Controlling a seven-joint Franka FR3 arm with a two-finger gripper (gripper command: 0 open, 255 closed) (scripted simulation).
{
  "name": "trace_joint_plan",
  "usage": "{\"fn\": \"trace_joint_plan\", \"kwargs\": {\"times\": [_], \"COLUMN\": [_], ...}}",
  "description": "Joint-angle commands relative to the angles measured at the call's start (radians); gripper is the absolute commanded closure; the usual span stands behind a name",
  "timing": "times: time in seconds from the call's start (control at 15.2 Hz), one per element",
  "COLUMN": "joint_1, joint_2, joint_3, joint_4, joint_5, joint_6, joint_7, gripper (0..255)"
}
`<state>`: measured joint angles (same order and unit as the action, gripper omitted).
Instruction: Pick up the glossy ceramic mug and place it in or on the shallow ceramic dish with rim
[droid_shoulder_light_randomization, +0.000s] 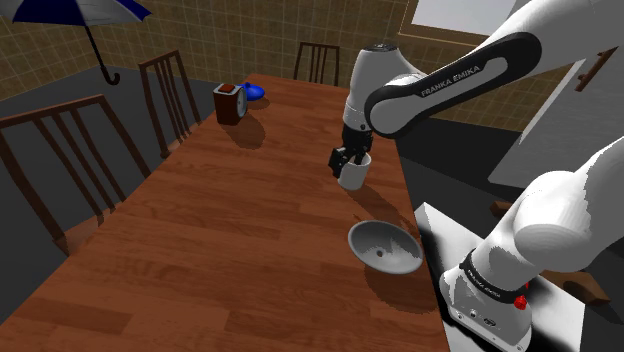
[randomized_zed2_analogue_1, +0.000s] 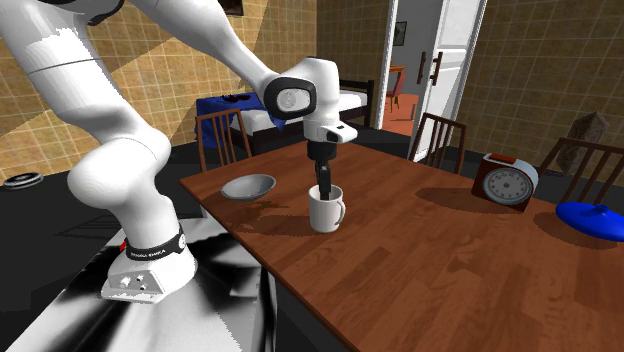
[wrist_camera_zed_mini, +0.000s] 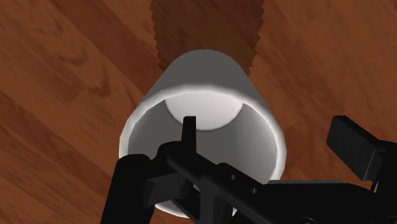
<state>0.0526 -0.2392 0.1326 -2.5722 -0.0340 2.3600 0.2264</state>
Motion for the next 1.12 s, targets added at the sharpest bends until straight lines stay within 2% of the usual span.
{"fn": "trace_joint_plan", "kwargs": {"times": [0.0,0.07,0.13,0.73,1.06], "joint_1": [0.0,0.0,0.0,0.0,0.003], "joint_2": [0.0,0.0,0.0,0.0,-0.046], "joint_3": [0.0,0.0,0.0,0.0,-0.004], "joint_4": [0.0,0.0,0.0,0.0,0.032], "joint_5": [0.0,0.0,0.0,0.0,0.009], "joint_6": [0.0,0.0,0.0,0.0,-0.077], "joint_7": [0.0,0.0,0.0,0.0,-0.01], "gripper": [0,0,255,255,255]}}
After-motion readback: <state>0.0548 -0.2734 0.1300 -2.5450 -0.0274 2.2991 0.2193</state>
